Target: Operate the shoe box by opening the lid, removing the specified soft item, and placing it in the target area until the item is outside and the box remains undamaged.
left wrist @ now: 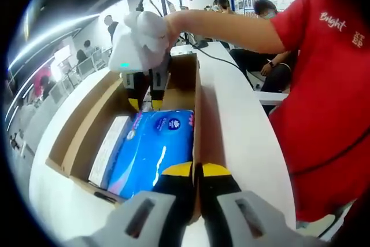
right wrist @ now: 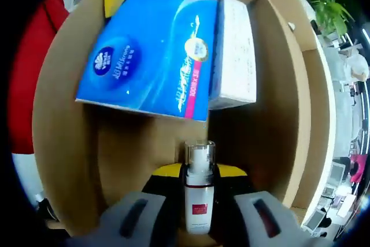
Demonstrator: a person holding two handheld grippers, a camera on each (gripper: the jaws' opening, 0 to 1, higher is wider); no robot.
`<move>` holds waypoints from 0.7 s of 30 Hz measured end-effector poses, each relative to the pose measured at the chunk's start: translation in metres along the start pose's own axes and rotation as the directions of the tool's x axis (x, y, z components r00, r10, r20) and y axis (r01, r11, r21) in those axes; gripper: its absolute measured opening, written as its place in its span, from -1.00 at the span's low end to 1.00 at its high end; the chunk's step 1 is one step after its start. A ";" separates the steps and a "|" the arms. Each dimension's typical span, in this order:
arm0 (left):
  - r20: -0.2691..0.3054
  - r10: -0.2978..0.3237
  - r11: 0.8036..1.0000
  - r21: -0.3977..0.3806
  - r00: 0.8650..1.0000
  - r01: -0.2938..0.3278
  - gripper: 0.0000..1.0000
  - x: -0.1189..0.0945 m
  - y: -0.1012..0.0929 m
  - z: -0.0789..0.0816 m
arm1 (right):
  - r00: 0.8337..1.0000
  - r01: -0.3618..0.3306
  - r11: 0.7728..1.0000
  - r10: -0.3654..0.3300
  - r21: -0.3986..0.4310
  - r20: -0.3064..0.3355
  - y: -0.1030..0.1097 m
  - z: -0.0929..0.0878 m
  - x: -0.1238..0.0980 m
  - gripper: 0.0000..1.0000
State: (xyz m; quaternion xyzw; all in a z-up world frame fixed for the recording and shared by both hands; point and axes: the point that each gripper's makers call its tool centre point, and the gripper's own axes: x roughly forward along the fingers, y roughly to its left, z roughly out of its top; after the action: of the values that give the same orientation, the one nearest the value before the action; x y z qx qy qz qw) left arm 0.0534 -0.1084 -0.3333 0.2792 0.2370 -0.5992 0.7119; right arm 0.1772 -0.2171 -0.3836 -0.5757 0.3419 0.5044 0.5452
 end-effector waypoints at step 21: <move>-0.003 0.003 1.000 -0.014 1.000 -0.003 -0.94 0.001 0.001 -0.001 | 0.994 0.065 0.998 -0.064 -0.011 0.089 -0.003 0.001 -0.001 -0.63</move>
State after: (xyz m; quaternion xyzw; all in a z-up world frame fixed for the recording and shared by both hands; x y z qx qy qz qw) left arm 0.0541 -0.1084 -0.3348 0.2752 0.2419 -0.5961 0.7144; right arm 0.1797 -0.2156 -0.3813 -0.5675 0.2952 0.5137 0.5718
